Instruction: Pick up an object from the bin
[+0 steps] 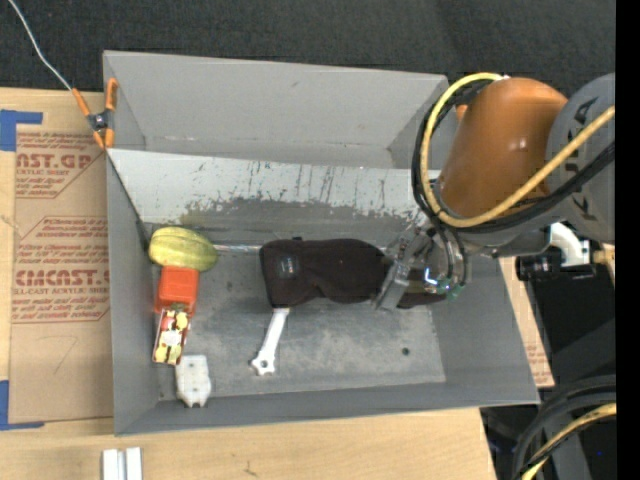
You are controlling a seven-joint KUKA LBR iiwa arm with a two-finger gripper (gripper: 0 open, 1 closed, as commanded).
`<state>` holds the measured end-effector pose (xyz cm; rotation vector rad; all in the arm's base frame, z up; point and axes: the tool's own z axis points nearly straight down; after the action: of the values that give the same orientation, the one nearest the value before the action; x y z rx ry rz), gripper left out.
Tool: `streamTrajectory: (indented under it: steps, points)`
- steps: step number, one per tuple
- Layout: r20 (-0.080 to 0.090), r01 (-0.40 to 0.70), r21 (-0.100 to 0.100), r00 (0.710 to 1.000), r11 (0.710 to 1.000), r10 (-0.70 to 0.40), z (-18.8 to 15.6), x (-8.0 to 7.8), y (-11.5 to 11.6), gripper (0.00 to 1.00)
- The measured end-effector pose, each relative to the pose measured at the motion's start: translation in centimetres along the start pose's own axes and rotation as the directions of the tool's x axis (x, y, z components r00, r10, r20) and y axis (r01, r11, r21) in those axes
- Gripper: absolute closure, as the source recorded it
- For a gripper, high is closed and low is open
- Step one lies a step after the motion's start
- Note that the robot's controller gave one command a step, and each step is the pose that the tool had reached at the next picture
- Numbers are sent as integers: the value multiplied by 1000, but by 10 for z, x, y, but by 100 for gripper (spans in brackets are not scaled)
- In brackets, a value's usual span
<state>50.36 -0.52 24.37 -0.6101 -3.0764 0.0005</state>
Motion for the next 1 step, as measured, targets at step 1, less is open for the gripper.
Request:
streamTrajectory:
  steps: [1]
  points:
    - [9, -21, -3, 1000, 1000, 21, 80, -10, -3, 100]
